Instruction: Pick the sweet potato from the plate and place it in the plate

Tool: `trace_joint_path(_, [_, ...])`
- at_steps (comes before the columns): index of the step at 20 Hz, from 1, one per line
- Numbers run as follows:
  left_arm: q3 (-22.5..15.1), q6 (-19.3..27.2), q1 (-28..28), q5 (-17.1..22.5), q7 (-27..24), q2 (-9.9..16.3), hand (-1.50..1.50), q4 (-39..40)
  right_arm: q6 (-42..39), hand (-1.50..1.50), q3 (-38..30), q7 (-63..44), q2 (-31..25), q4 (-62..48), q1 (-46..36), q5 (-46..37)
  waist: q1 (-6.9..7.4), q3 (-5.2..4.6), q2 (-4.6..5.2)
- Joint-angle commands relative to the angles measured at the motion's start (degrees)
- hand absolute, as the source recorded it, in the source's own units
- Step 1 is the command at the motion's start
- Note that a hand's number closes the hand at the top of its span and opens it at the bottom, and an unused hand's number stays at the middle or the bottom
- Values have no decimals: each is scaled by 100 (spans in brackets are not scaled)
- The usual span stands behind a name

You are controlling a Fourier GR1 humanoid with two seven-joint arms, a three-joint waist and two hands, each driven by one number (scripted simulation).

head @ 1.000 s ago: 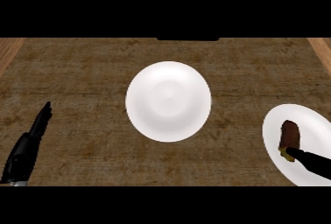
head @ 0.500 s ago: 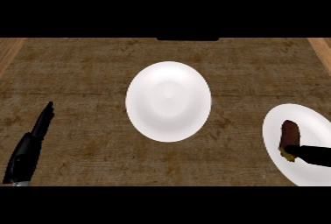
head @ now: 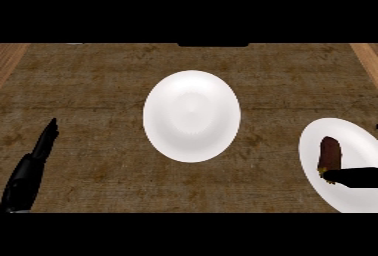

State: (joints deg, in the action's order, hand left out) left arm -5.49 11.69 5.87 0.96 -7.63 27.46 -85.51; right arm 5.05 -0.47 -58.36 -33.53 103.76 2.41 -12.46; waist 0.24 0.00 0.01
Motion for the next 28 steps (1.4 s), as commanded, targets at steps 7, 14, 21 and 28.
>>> trace_joint_path(7, [300, -330, -79, -222, 192, -258, 0, -119, -531, -150, 138, 212, 641, -620, -191, -157, -15, 0, -3])
trace_joint_path(14, [750, -712, -28, -373, -115, -340, 0, 112, -901, -150, -219, 566, 828, -1154, -259, -281, -20, 0, -4])
trace_joint_path(21, [830, -762, -158, -765, -192, -728, 0, 318, -1004, -150, -239, 663, 1158, -1598, -705, -716, -15, -1, -1])
trace_joint_path(28, [933, -792, -79, -1011, -195, -956, 0, 298, -969, 150, -726, 1683, 1141, -1726, -369, -729, -26, 0, -3])
